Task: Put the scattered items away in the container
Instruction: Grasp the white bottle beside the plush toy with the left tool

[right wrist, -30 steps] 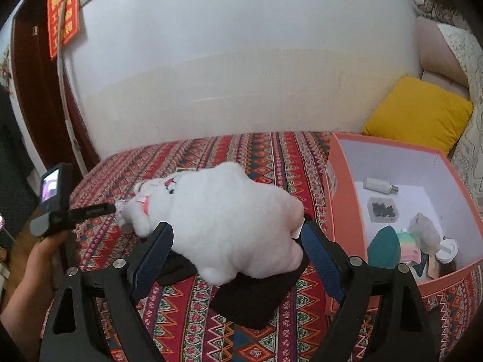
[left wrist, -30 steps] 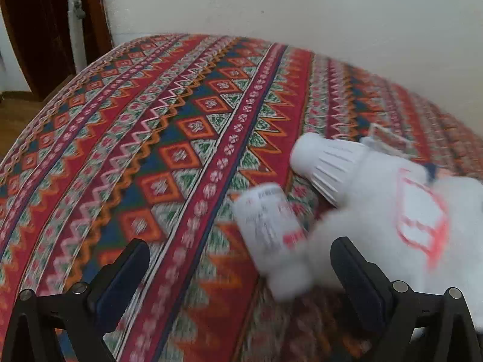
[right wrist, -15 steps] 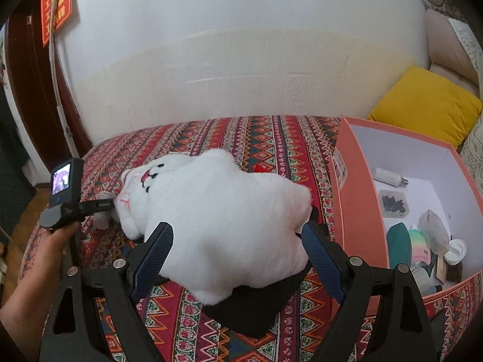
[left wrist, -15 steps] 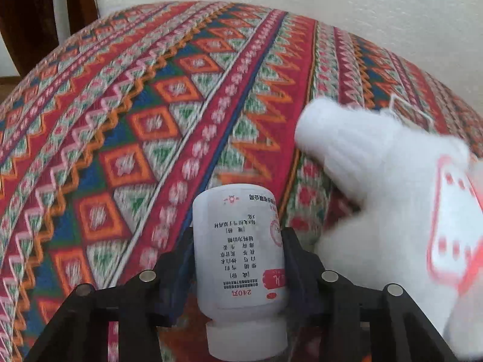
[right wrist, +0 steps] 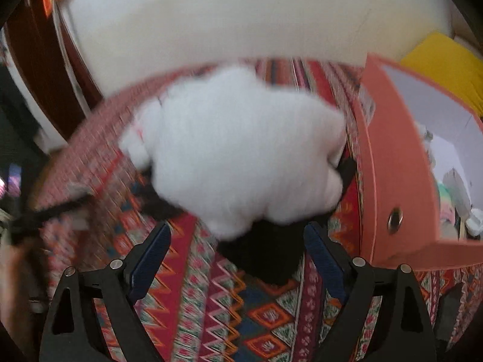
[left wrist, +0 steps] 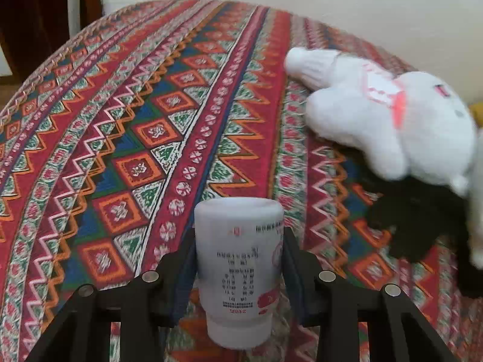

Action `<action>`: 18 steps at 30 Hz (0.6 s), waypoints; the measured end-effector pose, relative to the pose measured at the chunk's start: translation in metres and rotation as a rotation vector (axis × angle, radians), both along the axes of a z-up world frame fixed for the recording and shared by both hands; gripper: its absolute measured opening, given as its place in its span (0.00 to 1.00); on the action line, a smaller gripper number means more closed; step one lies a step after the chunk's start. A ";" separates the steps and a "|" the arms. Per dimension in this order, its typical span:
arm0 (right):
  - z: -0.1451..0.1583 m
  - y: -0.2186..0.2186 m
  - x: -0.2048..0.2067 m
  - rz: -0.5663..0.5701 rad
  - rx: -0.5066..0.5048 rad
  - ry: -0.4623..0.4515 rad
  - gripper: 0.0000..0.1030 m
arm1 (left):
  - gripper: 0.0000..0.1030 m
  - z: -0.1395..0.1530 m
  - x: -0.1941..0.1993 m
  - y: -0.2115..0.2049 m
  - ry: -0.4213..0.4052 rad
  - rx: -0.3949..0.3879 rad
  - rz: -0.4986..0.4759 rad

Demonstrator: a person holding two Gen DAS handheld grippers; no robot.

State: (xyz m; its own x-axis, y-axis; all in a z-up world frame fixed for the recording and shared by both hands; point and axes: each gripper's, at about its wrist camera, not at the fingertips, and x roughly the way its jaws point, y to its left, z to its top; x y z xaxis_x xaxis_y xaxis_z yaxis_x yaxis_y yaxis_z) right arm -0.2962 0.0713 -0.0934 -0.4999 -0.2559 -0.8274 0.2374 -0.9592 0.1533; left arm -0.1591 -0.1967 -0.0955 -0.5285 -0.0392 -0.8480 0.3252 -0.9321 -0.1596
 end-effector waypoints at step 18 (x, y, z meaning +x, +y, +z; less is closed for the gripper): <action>-0.015 0.044 -0.085 -0.298 0.026 0.054 0.90 | 0.43 -0.003 -0.021 0.020 0.021 0.016 -0.125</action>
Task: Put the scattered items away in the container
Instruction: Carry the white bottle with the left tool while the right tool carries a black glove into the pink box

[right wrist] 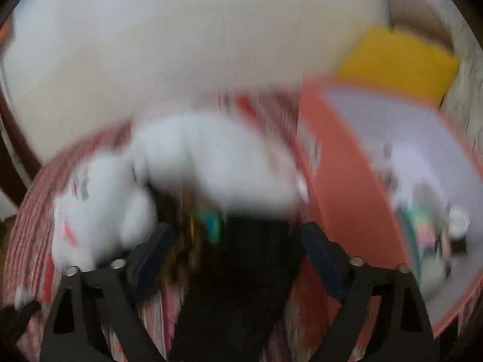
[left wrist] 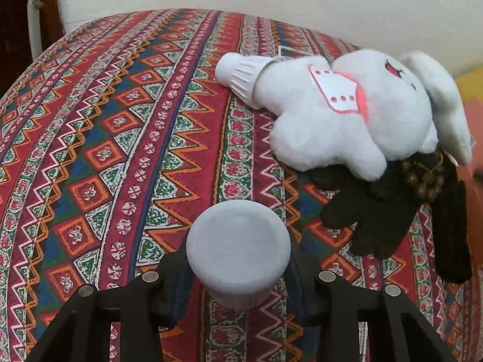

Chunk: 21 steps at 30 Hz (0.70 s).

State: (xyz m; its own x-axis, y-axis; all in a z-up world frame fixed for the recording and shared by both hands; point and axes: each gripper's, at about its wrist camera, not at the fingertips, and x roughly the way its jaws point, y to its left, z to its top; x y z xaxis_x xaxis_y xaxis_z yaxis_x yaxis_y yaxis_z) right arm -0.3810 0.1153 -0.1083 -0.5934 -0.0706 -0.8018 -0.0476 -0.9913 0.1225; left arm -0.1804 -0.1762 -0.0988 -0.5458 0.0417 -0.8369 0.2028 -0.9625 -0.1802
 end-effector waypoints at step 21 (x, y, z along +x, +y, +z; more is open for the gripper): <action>0.029 -0.049 0.107 0.279 -0.052 0.100 0.16 | 0.43 0.028 0.025 0.007 0.117 0.036 -0.040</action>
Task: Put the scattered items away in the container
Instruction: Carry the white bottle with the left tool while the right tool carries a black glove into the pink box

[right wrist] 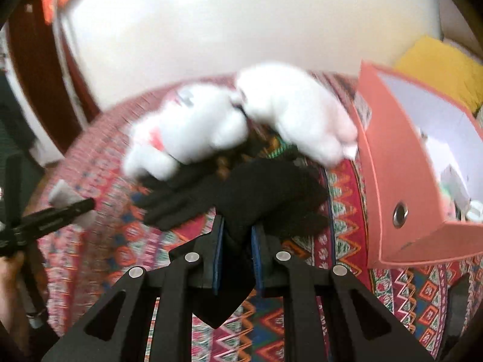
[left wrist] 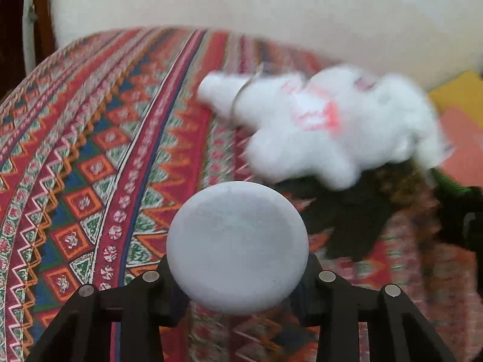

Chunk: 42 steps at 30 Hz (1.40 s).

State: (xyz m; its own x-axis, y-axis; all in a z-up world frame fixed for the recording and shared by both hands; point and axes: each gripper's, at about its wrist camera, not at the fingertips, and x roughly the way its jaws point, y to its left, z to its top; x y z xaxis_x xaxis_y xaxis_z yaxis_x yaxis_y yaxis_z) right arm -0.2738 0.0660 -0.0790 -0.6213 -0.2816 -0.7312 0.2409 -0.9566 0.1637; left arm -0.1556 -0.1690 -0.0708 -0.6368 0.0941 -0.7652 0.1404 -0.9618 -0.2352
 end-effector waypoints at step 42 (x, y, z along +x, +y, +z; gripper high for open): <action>0.118 0.296 -0.003 -0.558 -0.192 0.205 0.73 | 0.85 0.131 -0.084 0.395 0.231 -0.189 -0.508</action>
